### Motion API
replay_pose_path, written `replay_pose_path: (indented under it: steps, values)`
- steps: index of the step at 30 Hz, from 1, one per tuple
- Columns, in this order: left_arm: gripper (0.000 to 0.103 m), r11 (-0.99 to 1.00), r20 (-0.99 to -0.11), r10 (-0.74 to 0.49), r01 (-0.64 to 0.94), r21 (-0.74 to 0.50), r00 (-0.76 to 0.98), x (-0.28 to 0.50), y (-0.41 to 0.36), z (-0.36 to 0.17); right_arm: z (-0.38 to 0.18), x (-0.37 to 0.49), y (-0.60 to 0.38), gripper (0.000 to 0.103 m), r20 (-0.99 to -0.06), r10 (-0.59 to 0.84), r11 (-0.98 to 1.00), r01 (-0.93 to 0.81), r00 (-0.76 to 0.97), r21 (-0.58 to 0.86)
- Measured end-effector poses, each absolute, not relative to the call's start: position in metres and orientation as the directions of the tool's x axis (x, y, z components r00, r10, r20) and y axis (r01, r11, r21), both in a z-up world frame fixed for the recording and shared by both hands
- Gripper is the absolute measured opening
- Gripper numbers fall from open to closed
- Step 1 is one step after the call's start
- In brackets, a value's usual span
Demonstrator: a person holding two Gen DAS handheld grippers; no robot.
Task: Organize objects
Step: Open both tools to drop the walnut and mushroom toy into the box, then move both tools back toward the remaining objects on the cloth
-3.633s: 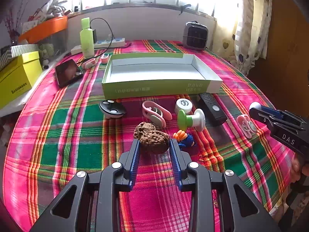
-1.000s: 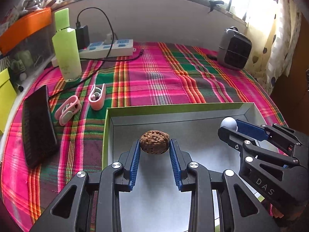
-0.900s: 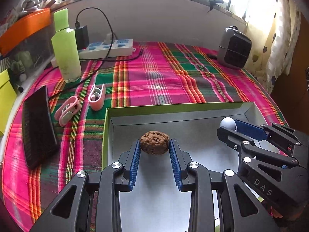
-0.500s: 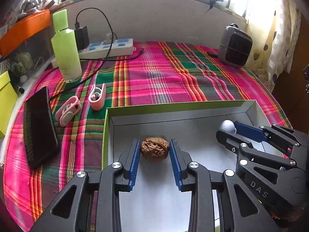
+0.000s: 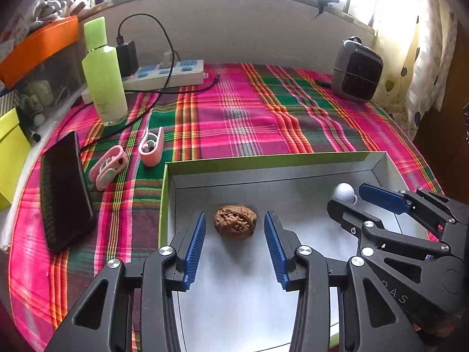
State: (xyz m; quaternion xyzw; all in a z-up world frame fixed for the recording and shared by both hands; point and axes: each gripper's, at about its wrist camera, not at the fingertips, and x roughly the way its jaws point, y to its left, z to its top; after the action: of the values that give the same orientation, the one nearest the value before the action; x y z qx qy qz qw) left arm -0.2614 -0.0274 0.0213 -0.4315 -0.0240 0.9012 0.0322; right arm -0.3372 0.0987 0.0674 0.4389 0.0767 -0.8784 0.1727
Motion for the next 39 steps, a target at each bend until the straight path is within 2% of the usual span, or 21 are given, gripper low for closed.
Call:
replay_pose_path:
  steps: [13, 39]
  values:
    - [0.046, -0.998, -0.747, 0.067, -0.030, -0.063, -0.661, -0.232, -0.029, 0.042, 0.085, -0.310, 0.107, 0.046, -0.766, -0.249, -0.931, 0.364, -0.593, 0.020]
    - [0.046, -0.996, -0.715, 0.079, -0.027, -0.083, -0.695, -0.149, -0.032, 0.056, 0.109, -0.227, 0.133, 0.046, -0.700, -0.271, -0.937, 0.348, -0.661, 0.034]
